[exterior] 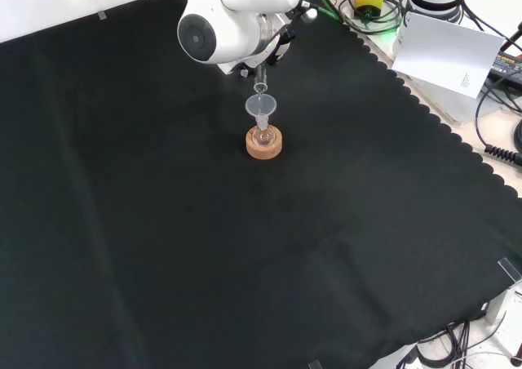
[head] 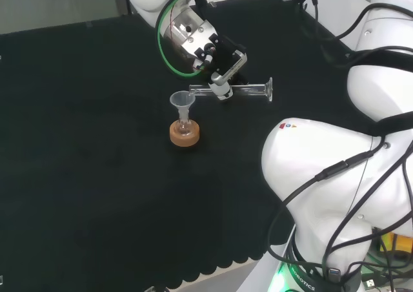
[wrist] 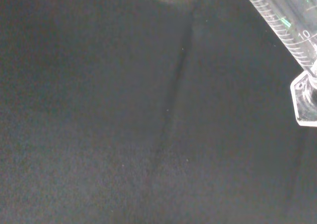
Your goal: Pour the water from the graduated cylinder into the round-bottom flask.
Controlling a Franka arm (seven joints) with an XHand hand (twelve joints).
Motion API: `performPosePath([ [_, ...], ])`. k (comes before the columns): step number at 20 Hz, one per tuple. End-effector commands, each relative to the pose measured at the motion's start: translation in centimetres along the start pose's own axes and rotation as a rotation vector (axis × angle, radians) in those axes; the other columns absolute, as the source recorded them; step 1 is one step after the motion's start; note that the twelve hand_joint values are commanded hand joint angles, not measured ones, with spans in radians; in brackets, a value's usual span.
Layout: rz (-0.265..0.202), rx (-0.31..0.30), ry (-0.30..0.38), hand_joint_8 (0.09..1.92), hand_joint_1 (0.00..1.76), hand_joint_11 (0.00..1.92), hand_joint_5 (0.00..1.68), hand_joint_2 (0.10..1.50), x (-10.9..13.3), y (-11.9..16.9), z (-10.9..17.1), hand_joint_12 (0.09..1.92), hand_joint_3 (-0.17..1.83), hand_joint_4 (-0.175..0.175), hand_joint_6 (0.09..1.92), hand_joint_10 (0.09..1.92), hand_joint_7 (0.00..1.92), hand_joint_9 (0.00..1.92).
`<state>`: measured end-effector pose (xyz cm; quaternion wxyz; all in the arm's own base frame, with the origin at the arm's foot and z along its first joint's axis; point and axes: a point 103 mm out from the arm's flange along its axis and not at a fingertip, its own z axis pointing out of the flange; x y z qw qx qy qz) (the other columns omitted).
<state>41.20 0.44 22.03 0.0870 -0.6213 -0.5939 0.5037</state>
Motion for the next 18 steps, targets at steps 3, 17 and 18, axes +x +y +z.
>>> performPosePath([
  [3, 0.023, 0.018, -0.020, 0.77, 1.24, 1.17, 1.04, 1.08, -0.26, -0.11, -0.15, 0.74, -0.01, 0.032, 0.97, 0.14, 1.12, 1.39],
  [17, 0.030, 0.013, -0.056, 0.77, 1.24, 1.17, 1.04, 1.08, 0.27, -0.41, -0.91, 0.74, -0.01, 0.032, 0.98, 0.13, 1.12, 1.38],
  [18, 0.029, 0.011, -0.058, 0.77, 1.24, 1.17, 1.04, 1.08, 0.41, -0.47, -1.01, 0.74, -0.01, 0.032, 0.98, 0.13, 1.12, 1.38],
])
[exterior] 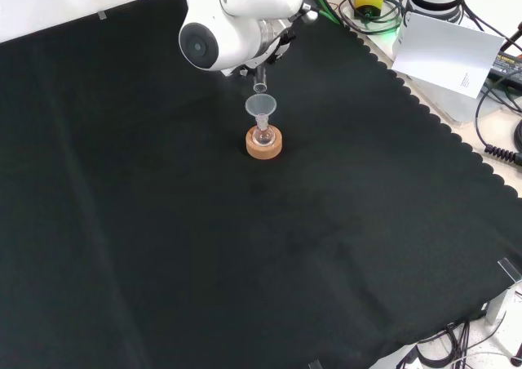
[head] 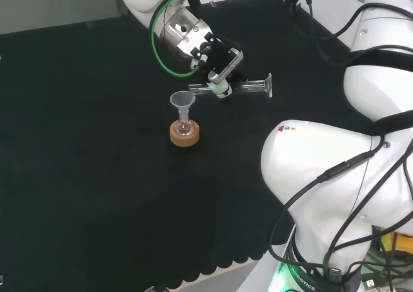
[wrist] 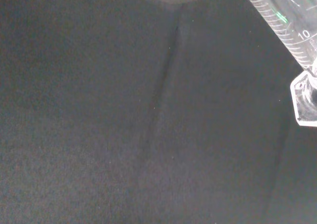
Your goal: Pour the water from the graduated cylinder into the round-bottom flask.
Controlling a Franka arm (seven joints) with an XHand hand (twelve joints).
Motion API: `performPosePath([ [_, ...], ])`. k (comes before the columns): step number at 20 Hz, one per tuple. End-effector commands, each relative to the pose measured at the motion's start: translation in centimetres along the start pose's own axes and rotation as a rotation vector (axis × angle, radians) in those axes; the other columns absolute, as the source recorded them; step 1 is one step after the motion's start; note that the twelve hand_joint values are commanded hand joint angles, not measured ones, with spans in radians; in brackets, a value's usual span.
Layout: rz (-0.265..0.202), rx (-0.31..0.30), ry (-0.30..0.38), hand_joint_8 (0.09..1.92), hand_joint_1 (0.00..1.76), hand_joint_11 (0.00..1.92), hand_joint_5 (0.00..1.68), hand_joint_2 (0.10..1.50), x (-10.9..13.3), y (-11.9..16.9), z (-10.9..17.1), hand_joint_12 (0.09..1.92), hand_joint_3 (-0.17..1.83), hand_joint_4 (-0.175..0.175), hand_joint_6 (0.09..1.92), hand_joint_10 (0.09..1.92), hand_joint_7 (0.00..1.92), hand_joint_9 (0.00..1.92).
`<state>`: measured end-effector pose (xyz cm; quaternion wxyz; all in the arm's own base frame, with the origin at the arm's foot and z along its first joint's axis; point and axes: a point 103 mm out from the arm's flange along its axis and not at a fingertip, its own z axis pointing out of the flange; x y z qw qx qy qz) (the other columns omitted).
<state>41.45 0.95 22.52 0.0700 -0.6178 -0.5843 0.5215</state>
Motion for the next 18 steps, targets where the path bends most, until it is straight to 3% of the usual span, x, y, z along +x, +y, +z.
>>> performPosePath([
  [1, 0.001, -0.001, -0.015, 0.77, 1.24, 1.17, 1.04, 1.08, 0.29, -0.25, -0.43, 0.74, -0.01, 0.032, 0.98, 0.13, 1.12, 1.38],
  [11, -0.001, 0.012, -0.023, 0.77, 1.24, 1.17, 1.03, 1.08, 0.55, -0.20, -0.65, 0.73, -0.01, 0.032, 0.98, 0.13, 1.11, 1.38],
  [18, -0.016, -0.016, -0.006, 0.78, 1.24, 1.17, 1.03, 1.08, 0.60, 0.20, -0.32, 0.73, -0.01, 0.032, 0.98, 0.13, 1.11, 1.38],
])
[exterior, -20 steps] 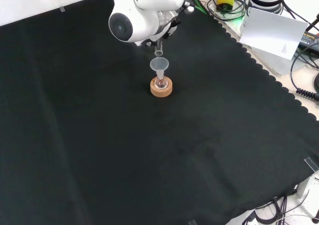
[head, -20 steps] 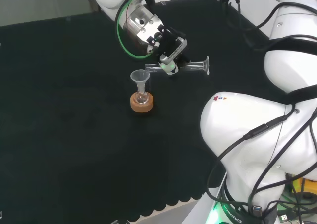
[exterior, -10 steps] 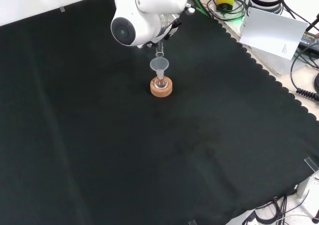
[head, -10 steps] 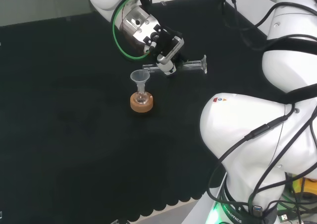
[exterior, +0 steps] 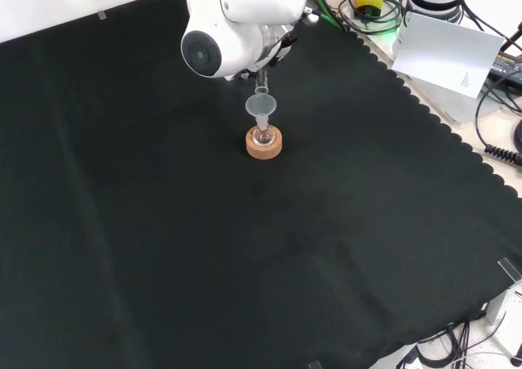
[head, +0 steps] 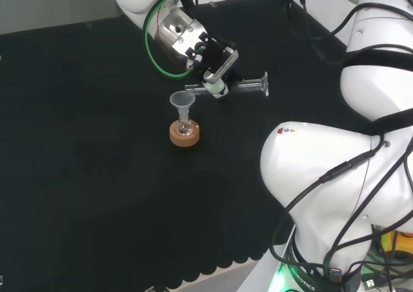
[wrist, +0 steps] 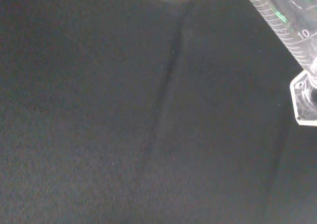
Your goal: Pour the water from the graduated cylinder into the round-bottom flask.
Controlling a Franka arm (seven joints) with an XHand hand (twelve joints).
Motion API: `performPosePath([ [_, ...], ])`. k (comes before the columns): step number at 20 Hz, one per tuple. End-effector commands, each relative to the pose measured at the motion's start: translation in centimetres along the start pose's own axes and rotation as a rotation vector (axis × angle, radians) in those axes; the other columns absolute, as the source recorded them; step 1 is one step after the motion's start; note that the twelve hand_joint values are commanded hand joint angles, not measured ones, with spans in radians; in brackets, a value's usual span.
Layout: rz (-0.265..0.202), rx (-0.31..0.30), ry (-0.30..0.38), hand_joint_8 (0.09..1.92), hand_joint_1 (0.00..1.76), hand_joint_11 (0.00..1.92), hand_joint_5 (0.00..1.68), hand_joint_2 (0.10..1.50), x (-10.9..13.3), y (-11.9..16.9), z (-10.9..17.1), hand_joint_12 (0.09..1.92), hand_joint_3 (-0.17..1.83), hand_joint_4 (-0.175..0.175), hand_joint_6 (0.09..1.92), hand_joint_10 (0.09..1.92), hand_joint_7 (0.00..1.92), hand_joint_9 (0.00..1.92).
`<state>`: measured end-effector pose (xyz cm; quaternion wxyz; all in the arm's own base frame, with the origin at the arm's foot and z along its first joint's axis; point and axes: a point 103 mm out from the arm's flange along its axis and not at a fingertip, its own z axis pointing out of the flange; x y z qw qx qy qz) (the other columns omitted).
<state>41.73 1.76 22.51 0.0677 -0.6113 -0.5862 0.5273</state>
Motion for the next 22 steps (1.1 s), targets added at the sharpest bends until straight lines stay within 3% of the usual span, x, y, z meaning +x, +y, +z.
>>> performPosePath([
  [1, -0.015, -0.029, 0.022, 0.78, 1.24, 1.17, 1.03, 1.08, -0.1, 0.3, 0.4, 0.73, -0.01, 0.032, 0.98, 0.13, 1.11, 1.38],
  [5, -0.030, -0.101, 0.063, 0.78, 1.24, 1.17, 1.03, 1.08, -0.4, -0.1, 0.7, 0.73, -0.01, 0.032, 0.98, 0.13, 1.11, 1.38],
  [8, -0.064, -0.186, 0.143, 0.80, 1.24, 1.17, 1.02, 1.09, -0.7, -0.5, 1.2, 0.73, -0.01, 0.032, 1.00, 0.12, 1.10, 1.38],
  [15, -0.124, -0.295, 0.262, 0.81, 1.24, 1.16, 1.02, 1.09, -1.3, -0.8, 2.4, 0.73, -0.01, 0.032, 1.01, 0.12, 1.09, 1.38],
  [22, -0.200, -0.432, 0.429, 0.81, 1.24, 1.15, 1.02, 1.09, -2.1, -0.7, 3.7, 0.73, -0.01, 0.027, 1.02, 0.12, 1.08, 1.38],
])
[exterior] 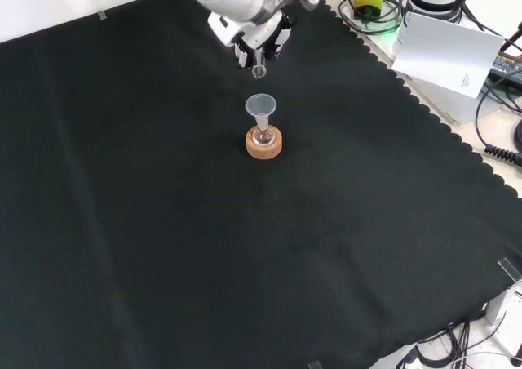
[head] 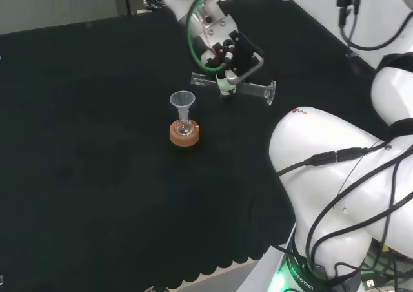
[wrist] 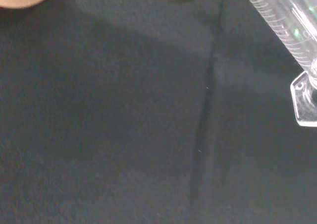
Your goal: Pour the water from the graduated cylinder into the round-bottom flask.
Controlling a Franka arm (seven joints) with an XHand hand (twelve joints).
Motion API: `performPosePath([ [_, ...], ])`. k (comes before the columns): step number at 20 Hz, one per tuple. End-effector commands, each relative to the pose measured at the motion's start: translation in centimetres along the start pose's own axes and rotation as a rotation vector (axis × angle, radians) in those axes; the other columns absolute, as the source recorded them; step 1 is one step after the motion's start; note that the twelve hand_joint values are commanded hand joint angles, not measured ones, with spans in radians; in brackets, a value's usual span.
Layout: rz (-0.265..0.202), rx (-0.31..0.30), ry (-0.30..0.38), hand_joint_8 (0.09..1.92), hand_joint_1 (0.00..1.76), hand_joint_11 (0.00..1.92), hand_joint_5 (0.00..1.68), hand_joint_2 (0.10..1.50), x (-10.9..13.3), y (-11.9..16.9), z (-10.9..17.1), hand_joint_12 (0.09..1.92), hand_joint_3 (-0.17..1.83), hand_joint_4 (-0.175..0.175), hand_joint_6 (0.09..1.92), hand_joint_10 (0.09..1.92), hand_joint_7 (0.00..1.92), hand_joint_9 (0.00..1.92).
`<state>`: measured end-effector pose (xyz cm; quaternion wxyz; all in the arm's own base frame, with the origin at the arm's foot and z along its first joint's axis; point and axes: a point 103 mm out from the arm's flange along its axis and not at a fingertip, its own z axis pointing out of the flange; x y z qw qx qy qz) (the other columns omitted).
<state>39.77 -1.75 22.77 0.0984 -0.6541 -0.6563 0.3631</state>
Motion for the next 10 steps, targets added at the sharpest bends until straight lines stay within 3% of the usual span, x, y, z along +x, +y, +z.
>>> performPosePath([
  [1, -0.120, -0.200, 0.170, 0.81, 1.24, 1.15, 1.02, 1.09, 0.1, -0.5, 0.6, 0.73, -0.01, 0.026, 1.02, 0.12, 1.08, 1.37],
  [10, -0.167, -0.317, 0.320, 0.81, 1.24, 1.15, 1.02, 1.09, -1.0, -0.1, 1.2, 0.73, -0.01, 0.025, 1.02, 0.11, 1.08, 1.37],
])
